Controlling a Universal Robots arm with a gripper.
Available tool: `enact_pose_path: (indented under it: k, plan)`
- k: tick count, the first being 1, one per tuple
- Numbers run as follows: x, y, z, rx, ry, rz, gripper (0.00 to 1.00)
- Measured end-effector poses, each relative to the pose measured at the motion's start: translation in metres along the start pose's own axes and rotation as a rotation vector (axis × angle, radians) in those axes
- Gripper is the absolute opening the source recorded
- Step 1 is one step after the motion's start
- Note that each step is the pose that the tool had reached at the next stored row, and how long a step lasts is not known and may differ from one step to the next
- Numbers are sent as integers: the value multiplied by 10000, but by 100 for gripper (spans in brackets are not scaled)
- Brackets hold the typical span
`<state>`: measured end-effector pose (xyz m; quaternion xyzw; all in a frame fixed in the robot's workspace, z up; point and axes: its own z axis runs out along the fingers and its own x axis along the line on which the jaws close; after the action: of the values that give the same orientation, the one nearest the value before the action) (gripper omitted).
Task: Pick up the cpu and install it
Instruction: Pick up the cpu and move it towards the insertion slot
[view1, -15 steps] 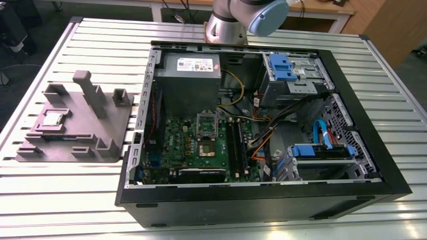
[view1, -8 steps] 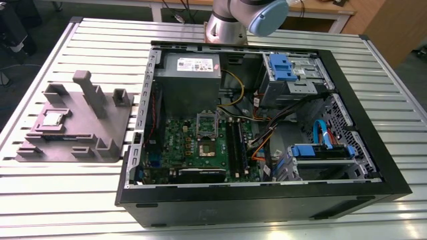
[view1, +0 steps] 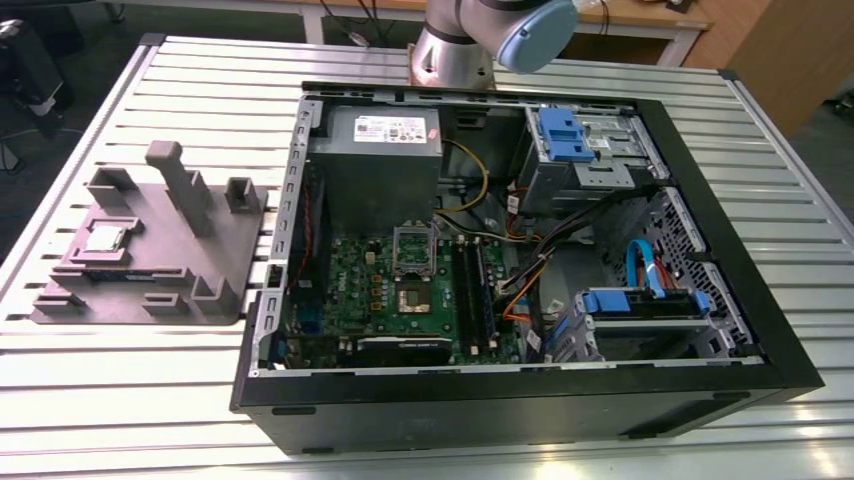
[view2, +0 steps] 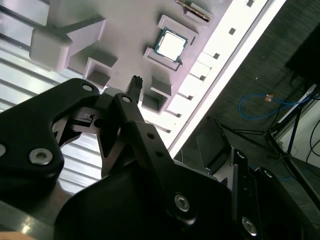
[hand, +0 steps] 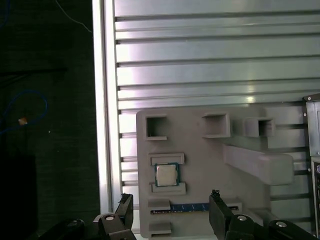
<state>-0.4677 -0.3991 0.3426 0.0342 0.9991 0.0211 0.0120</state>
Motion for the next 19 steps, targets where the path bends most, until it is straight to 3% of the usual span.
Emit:
enact_pose_path:
  k: [3,4,11,15,19]
  plan:
    - [-2,-1,14,9,131,5,71]
    - [-2,-1,15,10,149,6,71]
    - [-2,-1,16,11,163,-31,71]
    - [-2,-1,23,4,194,-639,71]
    - [-1,-3,57,3,200,-671,71]
